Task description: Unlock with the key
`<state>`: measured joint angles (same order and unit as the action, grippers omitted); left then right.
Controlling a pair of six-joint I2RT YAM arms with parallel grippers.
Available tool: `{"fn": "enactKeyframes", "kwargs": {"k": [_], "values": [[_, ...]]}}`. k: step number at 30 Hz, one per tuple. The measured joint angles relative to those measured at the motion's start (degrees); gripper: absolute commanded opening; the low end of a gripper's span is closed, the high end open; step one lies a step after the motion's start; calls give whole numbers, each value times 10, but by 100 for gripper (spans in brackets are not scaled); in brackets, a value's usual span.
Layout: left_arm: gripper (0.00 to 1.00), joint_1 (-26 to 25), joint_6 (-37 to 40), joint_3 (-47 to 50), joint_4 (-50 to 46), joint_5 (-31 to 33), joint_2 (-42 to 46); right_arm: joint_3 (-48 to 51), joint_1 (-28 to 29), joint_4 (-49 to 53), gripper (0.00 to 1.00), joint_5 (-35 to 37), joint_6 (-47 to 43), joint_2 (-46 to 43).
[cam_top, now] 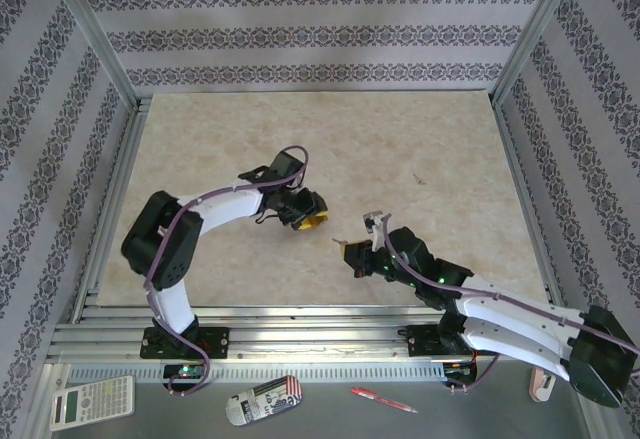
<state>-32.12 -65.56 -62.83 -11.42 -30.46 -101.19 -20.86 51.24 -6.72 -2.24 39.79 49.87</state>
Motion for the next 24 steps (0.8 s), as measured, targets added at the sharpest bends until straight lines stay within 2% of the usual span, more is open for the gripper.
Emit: {"fn": "enactKeyframes", "kwargs": {"k": [4, 7, 13, 24], "values": [[0, 0, -126, 61, 181, -18, 33, -35, 4, -30, 0, 56, -11, 55], [0, 0, -196, 102, 268, -19, 48, -40, 8, -38, 0, 97, -20, 69], [0, 0, -280, 155, 348, -19, 71, -40, 10, -41, 0, 157, -42, 70], [0, 0, -335, 184, 408, -19, 111, -40, -19, -95, 0, 153, -57, 95]]}}
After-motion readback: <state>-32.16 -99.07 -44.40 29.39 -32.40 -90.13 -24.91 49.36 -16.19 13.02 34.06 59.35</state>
